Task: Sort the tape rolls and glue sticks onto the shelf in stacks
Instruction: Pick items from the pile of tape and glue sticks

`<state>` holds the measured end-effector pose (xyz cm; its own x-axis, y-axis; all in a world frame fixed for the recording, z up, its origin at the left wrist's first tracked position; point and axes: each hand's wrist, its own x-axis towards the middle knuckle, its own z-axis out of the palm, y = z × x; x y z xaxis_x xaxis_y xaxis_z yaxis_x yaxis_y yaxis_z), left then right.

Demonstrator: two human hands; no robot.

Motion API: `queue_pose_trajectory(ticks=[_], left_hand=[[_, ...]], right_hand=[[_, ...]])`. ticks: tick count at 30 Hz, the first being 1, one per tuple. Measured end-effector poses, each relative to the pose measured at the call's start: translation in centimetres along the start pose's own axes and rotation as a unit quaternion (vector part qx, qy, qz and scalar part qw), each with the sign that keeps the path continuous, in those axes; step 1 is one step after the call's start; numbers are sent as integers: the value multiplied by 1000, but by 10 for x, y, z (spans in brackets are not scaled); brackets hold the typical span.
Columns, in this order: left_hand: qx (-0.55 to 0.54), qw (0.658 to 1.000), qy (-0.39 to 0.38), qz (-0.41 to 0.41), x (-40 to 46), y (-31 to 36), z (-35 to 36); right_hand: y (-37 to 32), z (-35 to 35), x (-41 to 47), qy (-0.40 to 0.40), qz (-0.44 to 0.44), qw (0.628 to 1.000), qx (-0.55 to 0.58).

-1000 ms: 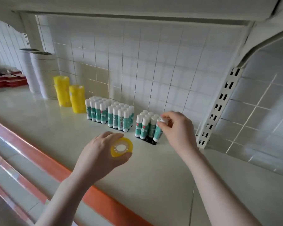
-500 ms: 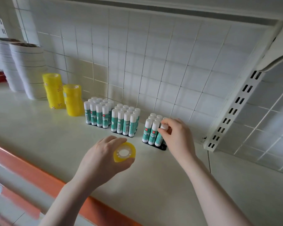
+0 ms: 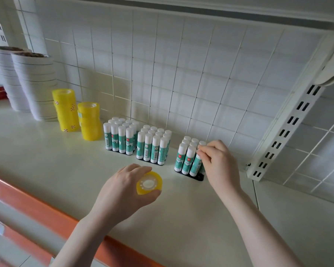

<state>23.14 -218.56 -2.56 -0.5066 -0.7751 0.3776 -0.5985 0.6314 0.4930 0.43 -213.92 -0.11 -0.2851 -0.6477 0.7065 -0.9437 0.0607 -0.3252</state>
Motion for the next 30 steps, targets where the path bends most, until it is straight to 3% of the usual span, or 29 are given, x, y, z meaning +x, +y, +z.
queue_pose_trajectory(ticks=[18,23,30], left_hand=[[32,998,32,-49,-8,-3,-16],[52,995,48,-71,-14,-20,-43],[55,993,79,-63,-19,-74,-95]], right_hand=[[-9,-12,-4,62,-117,990,-51],[-41,-10,-8,10,-99,995,-17],[-98,21,-22,-82,-63,993,-51]])
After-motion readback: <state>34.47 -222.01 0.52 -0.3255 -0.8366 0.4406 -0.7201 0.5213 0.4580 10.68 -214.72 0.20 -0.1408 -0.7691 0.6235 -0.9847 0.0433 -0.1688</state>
